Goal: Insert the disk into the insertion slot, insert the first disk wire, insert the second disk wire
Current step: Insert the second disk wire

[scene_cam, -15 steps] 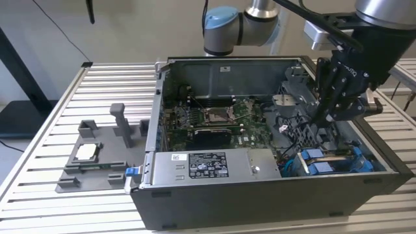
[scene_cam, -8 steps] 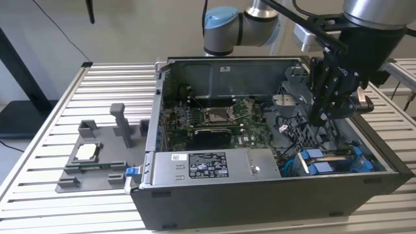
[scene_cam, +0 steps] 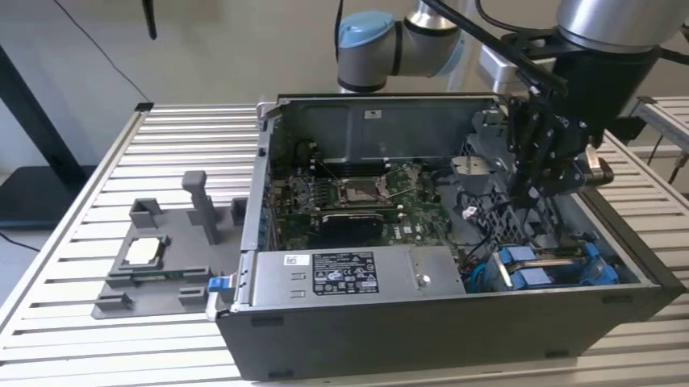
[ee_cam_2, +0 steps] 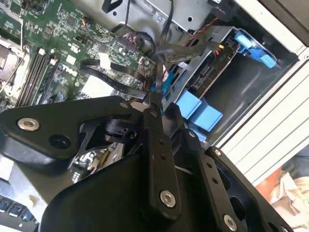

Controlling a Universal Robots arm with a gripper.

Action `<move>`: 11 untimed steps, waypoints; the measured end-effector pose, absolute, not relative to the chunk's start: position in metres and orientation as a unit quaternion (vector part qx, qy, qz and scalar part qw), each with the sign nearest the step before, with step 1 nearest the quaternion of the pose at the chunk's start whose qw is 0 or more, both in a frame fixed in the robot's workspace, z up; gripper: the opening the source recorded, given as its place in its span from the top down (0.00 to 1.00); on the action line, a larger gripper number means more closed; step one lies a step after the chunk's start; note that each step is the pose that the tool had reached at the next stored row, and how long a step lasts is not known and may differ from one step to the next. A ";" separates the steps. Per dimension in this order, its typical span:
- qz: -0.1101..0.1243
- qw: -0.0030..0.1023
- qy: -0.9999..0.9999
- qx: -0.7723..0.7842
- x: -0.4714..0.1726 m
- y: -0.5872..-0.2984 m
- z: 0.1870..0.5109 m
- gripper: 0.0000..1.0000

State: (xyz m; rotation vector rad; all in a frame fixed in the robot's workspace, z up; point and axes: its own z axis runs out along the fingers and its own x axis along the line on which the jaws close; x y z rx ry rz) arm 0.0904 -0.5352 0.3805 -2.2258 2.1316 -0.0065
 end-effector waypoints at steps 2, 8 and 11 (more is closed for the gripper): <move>-0.004 0.032 0.689 -0.724 0.089 -0.535 0.380 0.73; -0.009 0.037 0.681 -0.731 0.083 -0.535 0.380 0.73; -0.013 0.041 0.677 -0.734 0.080 -0.535 0.380 0.73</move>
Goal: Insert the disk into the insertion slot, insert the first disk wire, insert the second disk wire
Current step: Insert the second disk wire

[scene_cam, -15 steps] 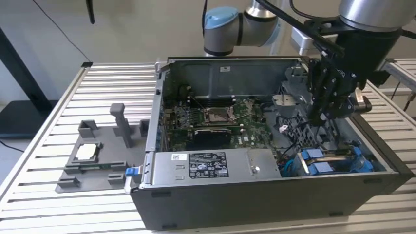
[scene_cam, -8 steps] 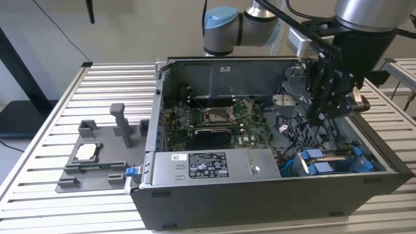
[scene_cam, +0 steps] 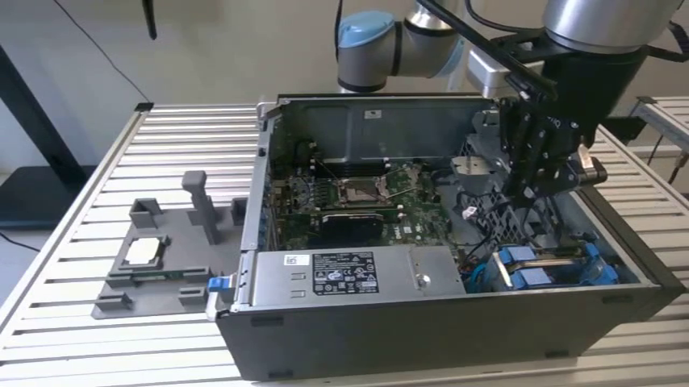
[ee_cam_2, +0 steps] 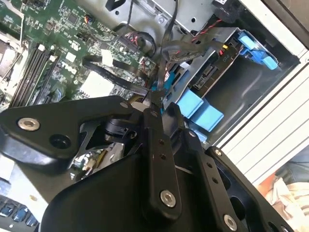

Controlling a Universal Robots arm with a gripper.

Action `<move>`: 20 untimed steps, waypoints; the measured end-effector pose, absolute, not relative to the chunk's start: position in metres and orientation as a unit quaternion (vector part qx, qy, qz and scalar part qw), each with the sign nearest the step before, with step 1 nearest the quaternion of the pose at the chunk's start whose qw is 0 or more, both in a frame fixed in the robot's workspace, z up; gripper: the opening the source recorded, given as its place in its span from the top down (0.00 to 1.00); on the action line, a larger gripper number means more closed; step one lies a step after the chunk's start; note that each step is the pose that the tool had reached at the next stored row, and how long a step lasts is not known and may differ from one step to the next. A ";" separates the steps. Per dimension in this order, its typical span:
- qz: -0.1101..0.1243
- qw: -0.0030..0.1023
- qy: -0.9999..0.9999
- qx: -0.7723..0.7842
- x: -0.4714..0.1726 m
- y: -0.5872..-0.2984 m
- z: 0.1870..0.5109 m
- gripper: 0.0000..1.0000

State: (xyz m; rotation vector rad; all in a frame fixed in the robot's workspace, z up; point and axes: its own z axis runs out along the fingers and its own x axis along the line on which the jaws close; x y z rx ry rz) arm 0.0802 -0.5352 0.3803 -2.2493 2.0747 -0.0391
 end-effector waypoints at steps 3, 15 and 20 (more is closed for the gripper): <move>-0.019 0.047 0.673 -0.738 0.078 -0.535 0.379 0.73; -0.045 0.070 0.668 -0.740 0.063 -0.535 0.374 0.73; -0.045 0.071 0.668 -0.739 0.060 -0.535 0.374 0.73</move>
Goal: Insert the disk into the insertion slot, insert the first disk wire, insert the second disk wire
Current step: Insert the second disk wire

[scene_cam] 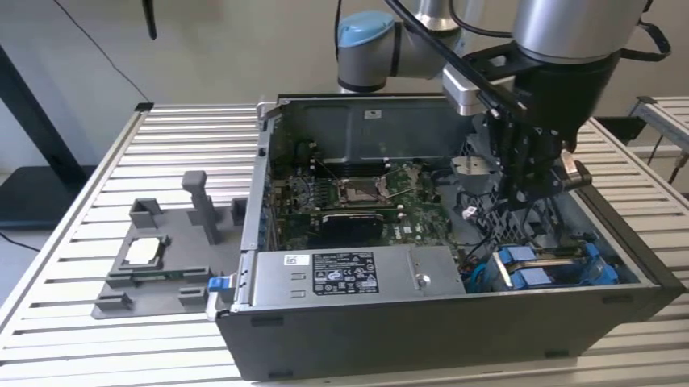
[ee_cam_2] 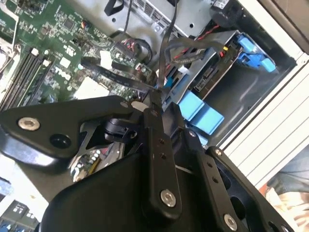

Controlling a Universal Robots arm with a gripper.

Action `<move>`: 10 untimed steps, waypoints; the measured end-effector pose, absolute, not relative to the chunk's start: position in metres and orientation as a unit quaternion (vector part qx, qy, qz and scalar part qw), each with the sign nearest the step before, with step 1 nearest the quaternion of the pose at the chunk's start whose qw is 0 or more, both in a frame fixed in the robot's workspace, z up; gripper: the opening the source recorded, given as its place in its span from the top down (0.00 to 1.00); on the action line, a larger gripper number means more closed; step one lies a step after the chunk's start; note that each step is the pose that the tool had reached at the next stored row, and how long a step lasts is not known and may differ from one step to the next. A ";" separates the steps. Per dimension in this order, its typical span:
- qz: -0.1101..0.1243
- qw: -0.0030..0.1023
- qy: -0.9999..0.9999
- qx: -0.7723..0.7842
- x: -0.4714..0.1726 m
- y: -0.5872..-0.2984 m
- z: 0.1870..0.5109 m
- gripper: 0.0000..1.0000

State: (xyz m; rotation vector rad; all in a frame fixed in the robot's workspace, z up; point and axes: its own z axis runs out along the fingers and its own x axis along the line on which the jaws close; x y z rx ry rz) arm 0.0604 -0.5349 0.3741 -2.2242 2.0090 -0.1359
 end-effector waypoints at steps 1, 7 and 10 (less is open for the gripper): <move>-0.045 0.071 0.668 -0.739 0.060 -0.535 0.374 0.73; -0.046 0.071 0.668 -0.739 0.060 -0.535 0.374 0.73; -0.046 0.071 0.668 -0.739 0.060 -0.535 0.374 0.73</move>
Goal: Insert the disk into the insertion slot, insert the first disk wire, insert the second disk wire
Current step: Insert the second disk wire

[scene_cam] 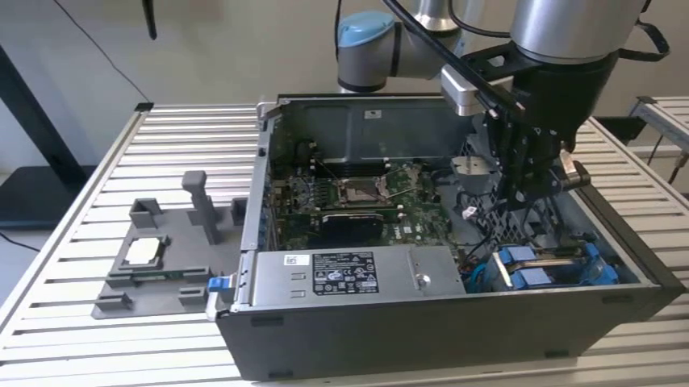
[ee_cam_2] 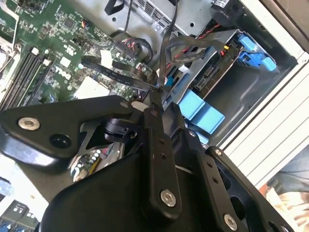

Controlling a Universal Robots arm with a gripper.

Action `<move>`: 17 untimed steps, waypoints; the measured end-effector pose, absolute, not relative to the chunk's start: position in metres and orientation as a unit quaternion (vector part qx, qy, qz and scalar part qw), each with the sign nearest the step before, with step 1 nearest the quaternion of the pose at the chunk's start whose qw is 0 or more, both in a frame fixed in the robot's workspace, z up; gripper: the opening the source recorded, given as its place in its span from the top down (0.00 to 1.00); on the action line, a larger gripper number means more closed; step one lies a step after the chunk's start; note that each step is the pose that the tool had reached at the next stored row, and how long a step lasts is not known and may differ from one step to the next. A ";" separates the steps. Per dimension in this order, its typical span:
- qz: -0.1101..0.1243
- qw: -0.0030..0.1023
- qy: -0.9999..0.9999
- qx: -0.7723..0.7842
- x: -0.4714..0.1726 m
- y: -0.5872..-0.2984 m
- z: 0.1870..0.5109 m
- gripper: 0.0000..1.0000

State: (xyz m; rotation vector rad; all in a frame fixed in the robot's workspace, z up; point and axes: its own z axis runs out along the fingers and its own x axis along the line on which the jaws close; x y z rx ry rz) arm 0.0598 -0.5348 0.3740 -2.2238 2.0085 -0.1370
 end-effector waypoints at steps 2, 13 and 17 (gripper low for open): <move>-0.046 0.071 0.668 -0.739 0.060 -0.535 0.374 0.75; -0.046 0.071 0.668 -0.739 0.060 -0.535 0.374 0.84; -0.046 0.071 0.668 -0.739 0.060 -0.535 0.374 0.84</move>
